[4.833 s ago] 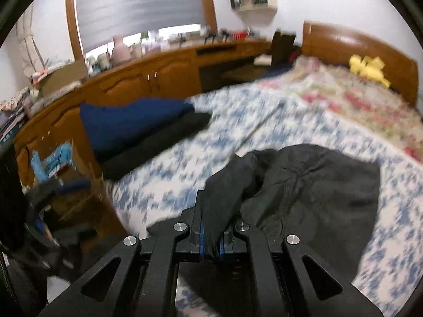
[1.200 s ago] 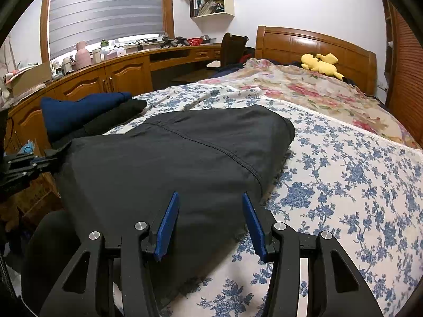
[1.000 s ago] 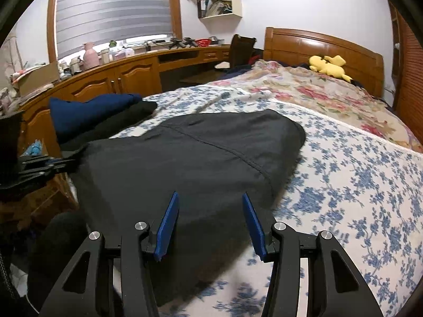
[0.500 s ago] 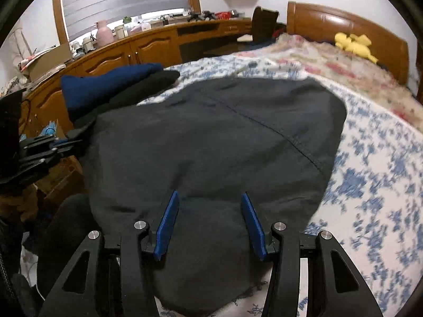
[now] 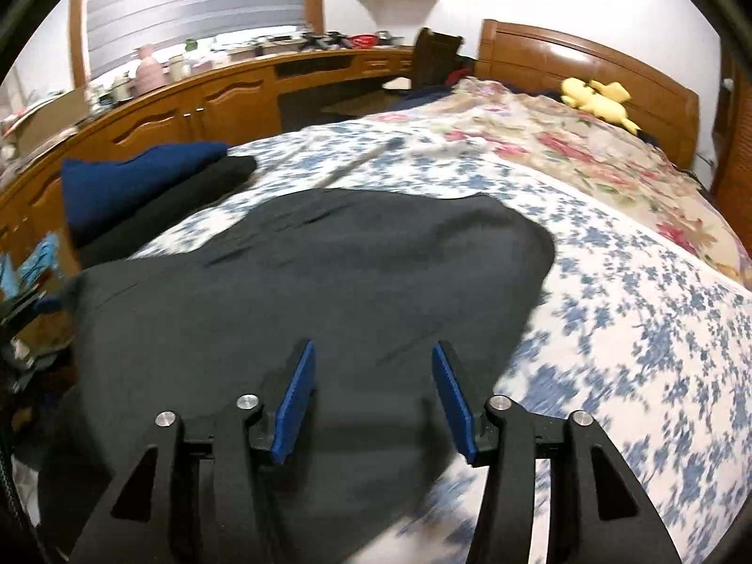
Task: Fold large clothes
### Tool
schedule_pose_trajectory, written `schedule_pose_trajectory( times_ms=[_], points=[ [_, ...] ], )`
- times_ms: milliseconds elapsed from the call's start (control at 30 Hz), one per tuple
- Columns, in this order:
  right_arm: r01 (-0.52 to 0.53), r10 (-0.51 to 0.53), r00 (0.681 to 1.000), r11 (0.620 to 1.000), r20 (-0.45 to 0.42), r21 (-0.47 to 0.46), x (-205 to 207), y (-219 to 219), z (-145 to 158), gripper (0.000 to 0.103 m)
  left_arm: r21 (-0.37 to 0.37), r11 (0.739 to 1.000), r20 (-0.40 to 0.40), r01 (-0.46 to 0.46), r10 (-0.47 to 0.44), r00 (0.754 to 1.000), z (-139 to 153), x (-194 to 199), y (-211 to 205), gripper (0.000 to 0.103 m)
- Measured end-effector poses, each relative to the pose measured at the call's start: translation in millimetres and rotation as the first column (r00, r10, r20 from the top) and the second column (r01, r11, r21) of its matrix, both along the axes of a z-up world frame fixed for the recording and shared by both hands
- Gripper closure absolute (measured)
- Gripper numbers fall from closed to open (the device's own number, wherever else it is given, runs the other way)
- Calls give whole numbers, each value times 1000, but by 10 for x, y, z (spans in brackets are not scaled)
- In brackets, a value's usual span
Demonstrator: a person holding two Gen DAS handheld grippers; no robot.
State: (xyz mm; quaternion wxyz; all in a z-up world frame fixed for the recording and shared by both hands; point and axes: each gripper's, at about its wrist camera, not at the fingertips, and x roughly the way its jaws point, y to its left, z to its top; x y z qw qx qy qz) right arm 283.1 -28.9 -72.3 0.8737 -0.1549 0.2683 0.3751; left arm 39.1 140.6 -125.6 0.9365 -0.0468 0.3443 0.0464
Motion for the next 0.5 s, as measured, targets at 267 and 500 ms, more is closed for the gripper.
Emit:
schedule_pose_trajectory(
  times_ms=[267,500],
  points=[
    [113,-116,992,991,-39,-65,654,350,-120,41,-24,1000,-23,7,-7,1000,-140,53,59,20],
    [141,-144,984,990,-109,-28,1091,558,-153,23,-47,999,-35,7,-9,999,-221,123,108,20]
  ],
)
